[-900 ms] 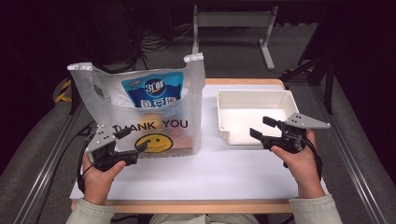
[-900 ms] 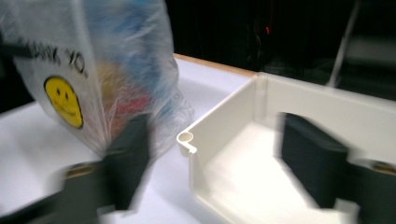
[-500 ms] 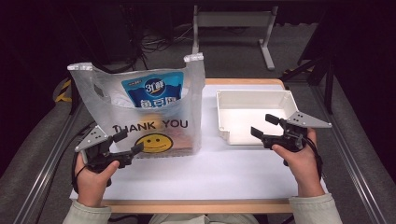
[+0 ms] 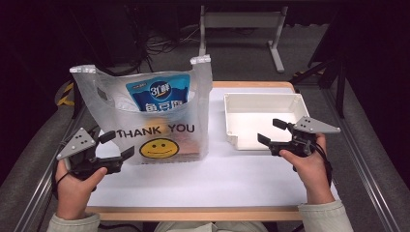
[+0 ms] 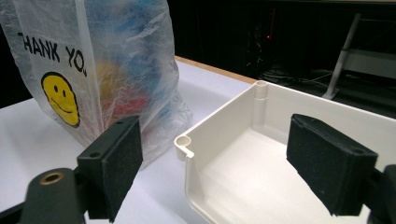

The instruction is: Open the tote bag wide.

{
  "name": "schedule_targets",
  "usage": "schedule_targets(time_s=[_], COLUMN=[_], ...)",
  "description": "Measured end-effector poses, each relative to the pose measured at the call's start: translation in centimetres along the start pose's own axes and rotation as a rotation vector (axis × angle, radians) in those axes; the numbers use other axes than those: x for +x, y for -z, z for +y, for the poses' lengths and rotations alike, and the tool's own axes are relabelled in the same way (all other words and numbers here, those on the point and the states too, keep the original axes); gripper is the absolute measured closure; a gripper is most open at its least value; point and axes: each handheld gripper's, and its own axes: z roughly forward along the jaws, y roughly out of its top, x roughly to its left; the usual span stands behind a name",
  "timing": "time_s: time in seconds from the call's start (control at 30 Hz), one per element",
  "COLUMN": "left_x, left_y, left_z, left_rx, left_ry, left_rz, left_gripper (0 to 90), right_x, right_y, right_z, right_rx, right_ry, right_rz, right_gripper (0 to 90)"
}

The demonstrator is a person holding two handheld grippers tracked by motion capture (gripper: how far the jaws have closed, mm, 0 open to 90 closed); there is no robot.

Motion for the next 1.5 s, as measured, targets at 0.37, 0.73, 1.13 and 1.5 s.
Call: schedule_targets(time_s=[0.37,0.73,1.13,1.5], left_x=[2.4,5.4,6.7,7.2], left_y=[1.3,0.5,-2.2,-2.9], left_z=[0.8,1.4,1.3,0.7], left_rx=[-0.017,-0.07,-0.092,-0.101], left_ry=[0.016,0.061,0.087,0.086], left_rz=[0.01,-0.008,-0.059,-0.119], left_gripper=[5.0,10.6,12.6,38.2], right_x=[0.3,0.6,0.9,1.4], right_y=[-0.6,-0.9,-1.8,-3.0], right_z=[0.4,0.5,0.5,0.3], right_rx=[-0.006,-0.008,-0.001,0.004], right_ry=[0.017,0.02,0.03,0.027], right_rz=[0.02,0.027,0.044,0.077], right_gripper=[19.2,19.1,18.8,15.2])
